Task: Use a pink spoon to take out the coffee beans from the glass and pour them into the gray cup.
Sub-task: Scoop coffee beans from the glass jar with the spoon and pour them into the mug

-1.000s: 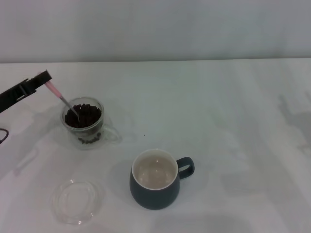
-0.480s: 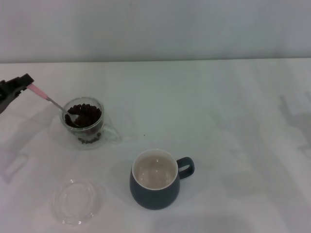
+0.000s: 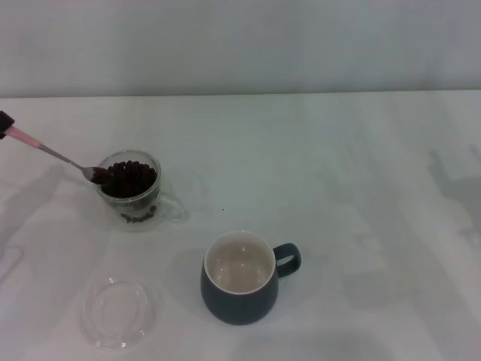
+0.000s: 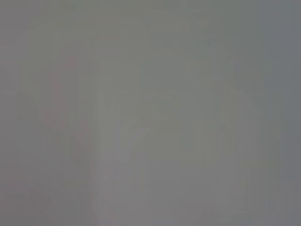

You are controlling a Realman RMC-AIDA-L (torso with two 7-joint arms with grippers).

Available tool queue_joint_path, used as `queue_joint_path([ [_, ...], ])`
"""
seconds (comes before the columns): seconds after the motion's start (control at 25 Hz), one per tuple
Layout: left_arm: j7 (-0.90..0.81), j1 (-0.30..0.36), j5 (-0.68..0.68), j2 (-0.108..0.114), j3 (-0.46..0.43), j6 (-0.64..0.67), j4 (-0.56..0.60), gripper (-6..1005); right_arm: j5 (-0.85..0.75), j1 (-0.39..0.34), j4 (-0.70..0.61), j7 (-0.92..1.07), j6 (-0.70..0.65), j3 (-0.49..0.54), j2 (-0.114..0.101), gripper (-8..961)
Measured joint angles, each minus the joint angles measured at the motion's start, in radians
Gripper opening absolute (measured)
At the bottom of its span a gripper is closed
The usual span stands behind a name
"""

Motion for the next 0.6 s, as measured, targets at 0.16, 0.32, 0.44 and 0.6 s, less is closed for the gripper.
queue_joint_path([
  [0.16,0.0,0.015,-0.034,0.0,0.0,-0.03,0.0,135,0.0,-0.001,0.007,0.0,-0.001,-0.001,0.0,792],
  [0.32,0.001,0.021,-0.046,-0.001,0.0,-0.074,-0.002,135,-0.001,0.0,0.008,0.0,-0.001,-0.003,0.0,794],
  [0.44,0.0,0.021,-0.046,-0.007,0.002,-0.106,-0.004,135,-0.001,0.004,0.01,0.0,-0.002,-0.003,0.0,794],
  [0.6,-0.001,0.016,-0.047,-0.01,0.005,-0.15,-0.025,135,-0.003,0.008,0.012,0.0,-0.002,-0.003,0.001,794],
])
